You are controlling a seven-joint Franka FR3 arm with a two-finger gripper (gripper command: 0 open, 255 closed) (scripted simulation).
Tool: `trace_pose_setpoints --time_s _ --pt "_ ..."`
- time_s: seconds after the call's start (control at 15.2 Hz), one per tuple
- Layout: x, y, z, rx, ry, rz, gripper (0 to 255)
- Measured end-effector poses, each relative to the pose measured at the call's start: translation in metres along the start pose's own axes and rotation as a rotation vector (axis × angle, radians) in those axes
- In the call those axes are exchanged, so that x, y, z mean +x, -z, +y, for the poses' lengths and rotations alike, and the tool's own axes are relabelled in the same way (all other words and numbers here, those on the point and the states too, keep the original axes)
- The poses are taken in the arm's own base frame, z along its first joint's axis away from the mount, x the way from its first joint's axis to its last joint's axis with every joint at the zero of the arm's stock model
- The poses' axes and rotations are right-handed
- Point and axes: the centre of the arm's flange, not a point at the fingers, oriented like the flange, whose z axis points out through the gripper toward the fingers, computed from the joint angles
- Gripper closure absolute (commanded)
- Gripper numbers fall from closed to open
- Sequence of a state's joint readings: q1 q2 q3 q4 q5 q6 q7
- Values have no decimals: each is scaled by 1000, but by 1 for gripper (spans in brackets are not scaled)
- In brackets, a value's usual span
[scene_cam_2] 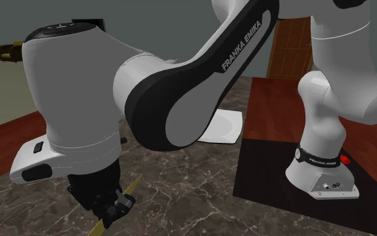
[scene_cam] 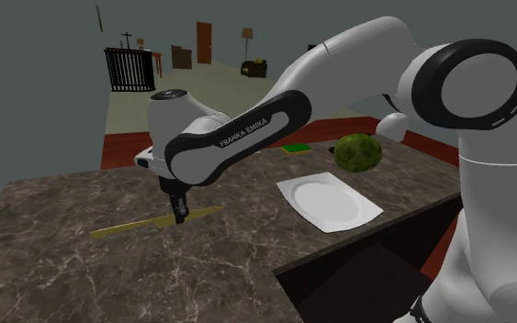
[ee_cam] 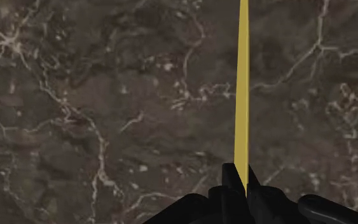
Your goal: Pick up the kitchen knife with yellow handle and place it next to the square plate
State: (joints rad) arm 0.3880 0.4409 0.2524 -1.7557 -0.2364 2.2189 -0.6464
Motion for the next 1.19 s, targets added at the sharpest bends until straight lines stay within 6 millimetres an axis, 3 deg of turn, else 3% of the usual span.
trace_pose_setpoints --time_s 0.2,1.19 --pt "0 2 0 0 0 0 255" --pt "-2 79 6 0 0 0 255"
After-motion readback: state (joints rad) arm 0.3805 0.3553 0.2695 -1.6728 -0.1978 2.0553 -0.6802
